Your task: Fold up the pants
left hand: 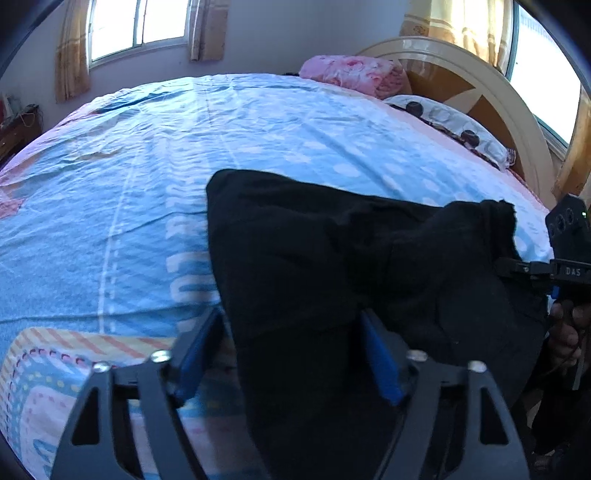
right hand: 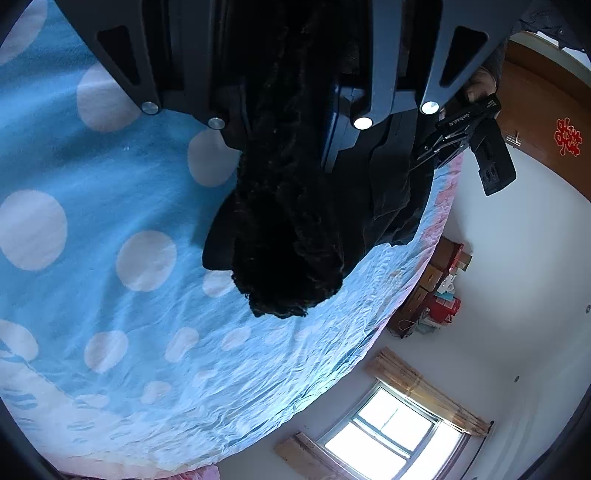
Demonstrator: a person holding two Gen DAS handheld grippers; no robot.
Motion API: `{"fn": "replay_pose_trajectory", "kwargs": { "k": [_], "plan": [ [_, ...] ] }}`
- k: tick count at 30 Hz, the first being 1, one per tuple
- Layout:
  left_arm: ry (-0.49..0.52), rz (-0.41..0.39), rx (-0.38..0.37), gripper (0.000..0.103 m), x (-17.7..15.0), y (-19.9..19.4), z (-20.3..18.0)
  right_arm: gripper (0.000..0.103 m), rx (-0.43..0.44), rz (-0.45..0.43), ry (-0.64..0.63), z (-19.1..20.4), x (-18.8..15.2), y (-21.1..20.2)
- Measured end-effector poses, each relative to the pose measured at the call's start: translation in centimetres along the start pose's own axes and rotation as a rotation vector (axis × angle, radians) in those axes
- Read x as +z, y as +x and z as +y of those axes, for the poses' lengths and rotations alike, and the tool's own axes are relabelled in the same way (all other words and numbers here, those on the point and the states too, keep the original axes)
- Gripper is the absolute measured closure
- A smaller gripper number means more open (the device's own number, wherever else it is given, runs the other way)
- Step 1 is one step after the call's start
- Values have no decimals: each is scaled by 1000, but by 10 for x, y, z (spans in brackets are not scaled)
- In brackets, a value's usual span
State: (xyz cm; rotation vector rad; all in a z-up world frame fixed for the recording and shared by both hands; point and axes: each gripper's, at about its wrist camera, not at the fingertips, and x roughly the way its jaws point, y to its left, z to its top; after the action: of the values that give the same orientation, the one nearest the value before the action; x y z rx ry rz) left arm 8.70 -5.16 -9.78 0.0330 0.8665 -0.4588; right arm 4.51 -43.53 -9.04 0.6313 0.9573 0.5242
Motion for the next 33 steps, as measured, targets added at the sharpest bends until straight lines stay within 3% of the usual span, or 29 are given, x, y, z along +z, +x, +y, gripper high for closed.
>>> {"fn": "replay_pose_trajectory", "kwargs": {
  "k": [3, 6, 18, 22, 28, 33],
  "plan": [
    [52, -3, 20, 72, 2, -6, -10, 71, -8, -10, -11, 3, 0, -2],
    [52, -3, 10, 81, 3, -13, -9, 75, 10, -19, 1, 6, 3, -1],
    [59, -37, 10, 84, 4, -37, -10, 81, -7, -30, -56, 29, 11, -13],
    [58, -66, 19, 85, 9, -56, 3, 82, 16, -19, -120, 60, 30, -10],
    [-18, -148, 117, 85, 24, -101, 72, 83, 79, 34, -243, 129, 79, 40],
    [-94, -191, 245, 85, 29, -131, 142, 83, 161, 106, -335, 198, 129, 120]
  ]
}}
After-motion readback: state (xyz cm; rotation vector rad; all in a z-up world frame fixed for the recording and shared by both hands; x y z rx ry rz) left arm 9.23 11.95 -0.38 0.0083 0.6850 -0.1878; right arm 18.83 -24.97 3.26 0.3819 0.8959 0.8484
